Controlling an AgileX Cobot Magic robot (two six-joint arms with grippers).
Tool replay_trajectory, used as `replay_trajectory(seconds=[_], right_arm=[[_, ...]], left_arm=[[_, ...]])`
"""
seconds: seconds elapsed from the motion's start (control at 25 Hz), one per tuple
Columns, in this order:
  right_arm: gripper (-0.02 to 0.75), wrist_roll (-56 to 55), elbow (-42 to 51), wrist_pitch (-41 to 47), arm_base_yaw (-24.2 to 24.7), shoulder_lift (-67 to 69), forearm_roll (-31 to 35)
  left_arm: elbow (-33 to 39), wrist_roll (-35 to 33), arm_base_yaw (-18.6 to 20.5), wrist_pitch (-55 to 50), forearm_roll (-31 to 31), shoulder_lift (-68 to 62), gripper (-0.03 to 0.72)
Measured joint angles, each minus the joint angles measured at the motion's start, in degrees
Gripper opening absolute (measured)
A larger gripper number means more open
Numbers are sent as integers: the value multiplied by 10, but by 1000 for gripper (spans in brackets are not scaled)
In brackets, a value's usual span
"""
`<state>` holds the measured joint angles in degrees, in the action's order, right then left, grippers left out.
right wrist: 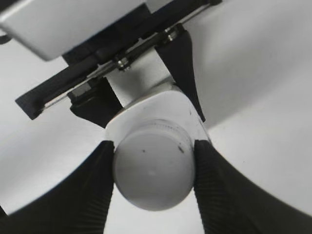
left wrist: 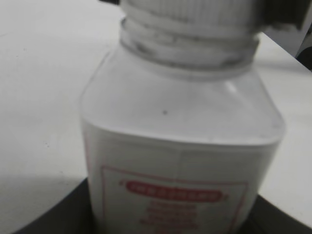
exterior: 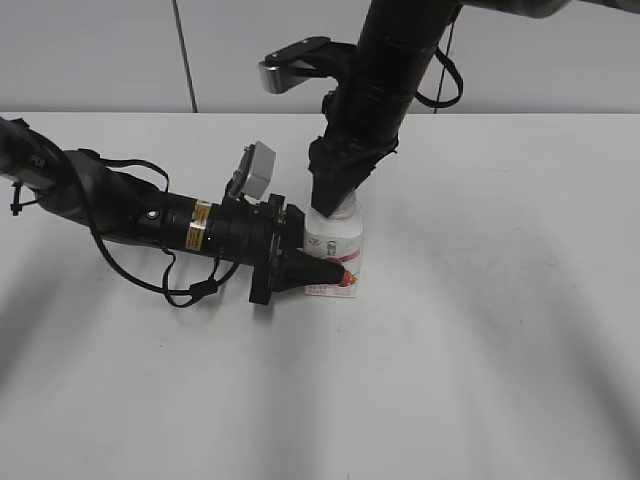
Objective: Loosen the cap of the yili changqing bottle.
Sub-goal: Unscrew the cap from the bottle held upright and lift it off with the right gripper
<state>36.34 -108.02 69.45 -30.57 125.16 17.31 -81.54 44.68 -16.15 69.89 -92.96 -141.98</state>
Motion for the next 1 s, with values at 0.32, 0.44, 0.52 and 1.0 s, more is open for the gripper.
replay_trajectory(seconds=[0.32, 0.44, 0.52, 1.0], right_arm=[[396, 75, 0, 0, 0, 0, 0], [396, 77, 0, 0, 0, 0, 0], [396, 77, 0, 0, 0, -2, -1], [389, 67, 3, 1, 0, -39, -4]], left_arm=[[0, -1, 0, 0, 0, 0, 377], [0, -1, 0, 0, 0, 0, 377], [0, -1, 0, 0, 0, 0, 377], [0, 7, -1, 3, -1, 0, 377]])
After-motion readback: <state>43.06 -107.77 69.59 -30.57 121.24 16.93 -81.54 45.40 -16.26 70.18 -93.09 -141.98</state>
